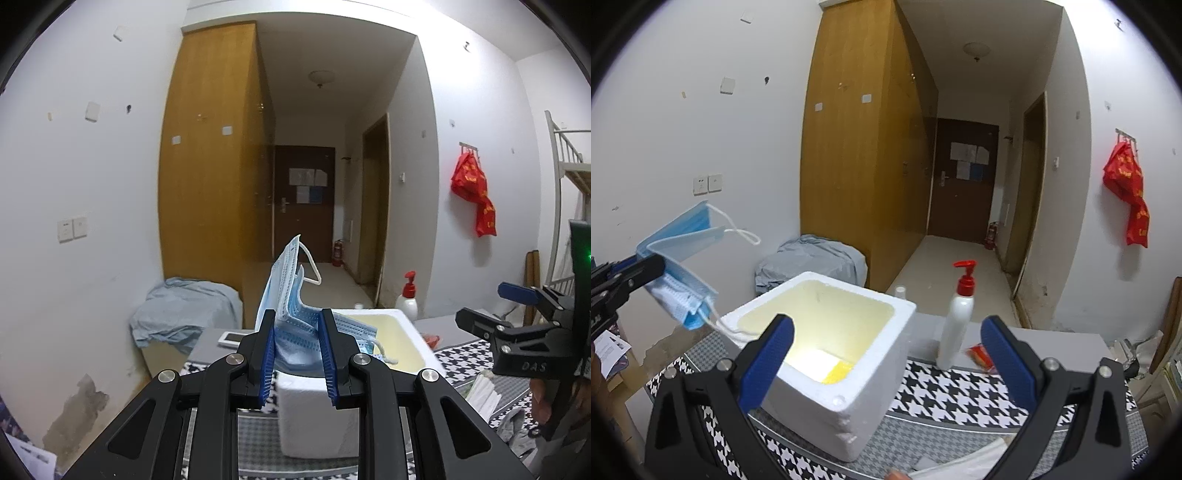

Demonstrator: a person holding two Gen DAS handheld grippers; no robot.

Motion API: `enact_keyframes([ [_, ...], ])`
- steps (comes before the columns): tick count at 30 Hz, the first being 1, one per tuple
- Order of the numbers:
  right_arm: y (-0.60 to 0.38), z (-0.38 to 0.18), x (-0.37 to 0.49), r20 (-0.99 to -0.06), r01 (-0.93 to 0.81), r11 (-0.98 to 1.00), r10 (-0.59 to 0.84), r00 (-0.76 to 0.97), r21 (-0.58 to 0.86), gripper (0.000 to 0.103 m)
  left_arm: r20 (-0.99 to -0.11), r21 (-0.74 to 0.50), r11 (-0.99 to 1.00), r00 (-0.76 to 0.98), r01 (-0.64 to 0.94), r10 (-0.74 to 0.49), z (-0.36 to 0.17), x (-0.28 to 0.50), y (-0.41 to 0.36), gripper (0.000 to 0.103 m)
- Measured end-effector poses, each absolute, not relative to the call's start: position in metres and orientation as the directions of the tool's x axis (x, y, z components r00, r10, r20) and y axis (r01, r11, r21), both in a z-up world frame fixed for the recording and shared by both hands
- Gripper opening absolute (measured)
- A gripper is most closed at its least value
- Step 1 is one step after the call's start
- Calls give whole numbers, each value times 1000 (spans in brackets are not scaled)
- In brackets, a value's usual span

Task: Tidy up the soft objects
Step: 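Carry the blue mask with the left gripper over the foam box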

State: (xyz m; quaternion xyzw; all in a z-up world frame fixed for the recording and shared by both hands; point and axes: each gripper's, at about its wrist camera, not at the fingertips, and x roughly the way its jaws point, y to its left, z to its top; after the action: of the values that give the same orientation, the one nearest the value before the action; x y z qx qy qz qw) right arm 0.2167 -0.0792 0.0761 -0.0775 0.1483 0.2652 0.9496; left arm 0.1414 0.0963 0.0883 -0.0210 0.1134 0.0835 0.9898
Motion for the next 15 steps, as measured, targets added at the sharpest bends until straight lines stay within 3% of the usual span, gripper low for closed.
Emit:
enact_keyframes([
  [15, -119, 64, 215, -317, -451, 891, 413, 854, -54, 102, -267, -42, 994, 959, -106, 91, 86, 188, 85, 24],
])
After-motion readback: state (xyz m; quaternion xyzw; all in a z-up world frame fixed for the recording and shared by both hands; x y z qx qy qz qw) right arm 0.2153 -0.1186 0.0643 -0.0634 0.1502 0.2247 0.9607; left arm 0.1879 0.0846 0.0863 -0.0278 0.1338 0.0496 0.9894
